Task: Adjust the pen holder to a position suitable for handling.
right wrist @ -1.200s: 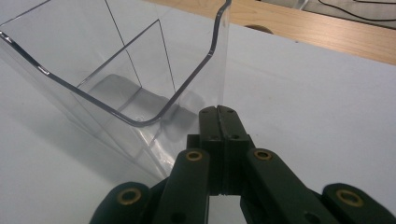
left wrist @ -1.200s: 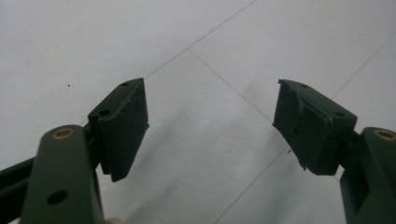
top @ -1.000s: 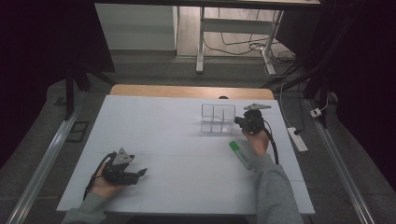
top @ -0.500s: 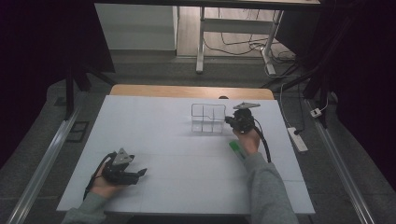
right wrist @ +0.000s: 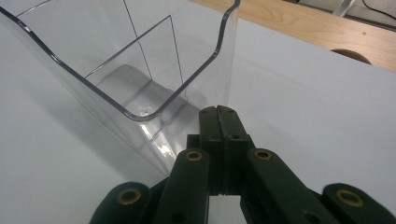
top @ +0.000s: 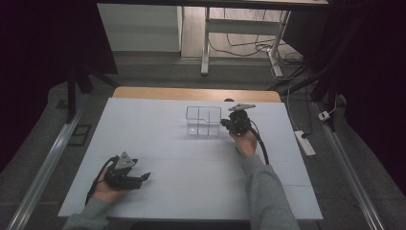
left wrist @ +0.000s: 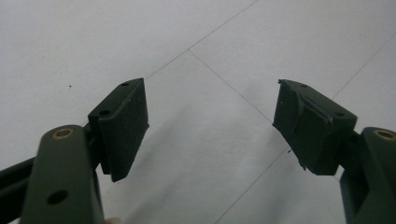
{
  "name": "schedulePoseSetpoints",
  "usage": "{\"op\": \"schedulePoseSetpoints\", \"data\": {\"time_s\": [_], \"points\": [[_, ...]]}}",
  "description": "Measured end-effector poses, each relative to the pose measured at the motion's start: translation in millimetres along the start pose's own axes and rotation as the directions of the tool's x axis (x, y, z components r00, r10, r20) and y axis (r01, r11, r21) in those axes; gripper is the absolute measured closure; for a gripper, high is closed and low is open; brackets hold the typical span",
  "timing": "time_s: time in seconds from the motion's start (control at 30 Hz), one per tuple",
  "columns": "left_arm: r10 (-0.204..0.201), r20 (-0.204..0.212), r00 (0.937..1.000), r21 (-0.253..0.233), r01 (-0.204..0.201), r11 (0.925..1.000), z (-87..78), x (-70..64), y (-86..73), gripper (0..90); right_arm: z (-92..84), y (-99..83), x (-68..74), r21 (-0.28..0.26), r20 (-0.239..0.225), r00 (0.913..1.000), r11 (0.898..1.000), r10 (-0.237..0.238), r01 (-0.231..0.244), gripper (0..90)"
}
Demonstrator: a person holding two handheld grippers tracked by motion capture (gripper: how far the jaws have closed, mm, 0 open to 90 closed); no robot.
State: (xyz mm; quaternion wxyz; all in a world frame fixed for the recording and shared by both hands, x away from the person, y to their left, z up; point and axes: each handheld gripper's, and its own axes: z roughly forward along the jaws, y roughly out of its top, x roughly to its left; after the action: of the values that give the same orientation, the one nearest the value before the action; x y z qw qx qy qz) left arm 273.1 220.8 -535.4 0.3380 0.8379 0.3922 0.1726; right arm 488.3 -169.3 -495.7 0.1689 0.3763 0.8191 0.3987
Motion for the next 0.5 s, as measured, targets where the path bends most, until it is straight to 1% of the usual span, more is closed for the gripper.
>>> {"op": "schedulePoseSetpoints", "data": {"time_s": [0.13,0.23,0.33,0.5], "points": [[0.001,0.000,1.0000,-0.001,-0.001,1.0000,-0.2,0.2,0.0,26.1,3.3,2.7,5.0,0.007,-0.005,0.9999,1.000,-0.009,0.009,89.6],[0.001,0.000,1.0000,-0.002,-0.001,1.0000,-0.4,0.3,0.0,26.1,6.9,4.6,9.9,0.004,-0.018,0.9998,1.000,-0.011,0.011,89.6],[0.002,0.001,1.0000,-0.003,-0.002,1.0000,-0.5,0.1,0.0,26.1,10.4,6.8,14.8,0.005,-0.021,0.9995,1.000,-0.024,0.024,89.6],[0.002,0.000,1.0000,-0.002,-0.002,1.0000,-0.6,0.2,-0.1,26.1,13.6,7.4,16.1,0.014,-0.019,0.9995,1.000,-0.025,0.026,89.5]]}}
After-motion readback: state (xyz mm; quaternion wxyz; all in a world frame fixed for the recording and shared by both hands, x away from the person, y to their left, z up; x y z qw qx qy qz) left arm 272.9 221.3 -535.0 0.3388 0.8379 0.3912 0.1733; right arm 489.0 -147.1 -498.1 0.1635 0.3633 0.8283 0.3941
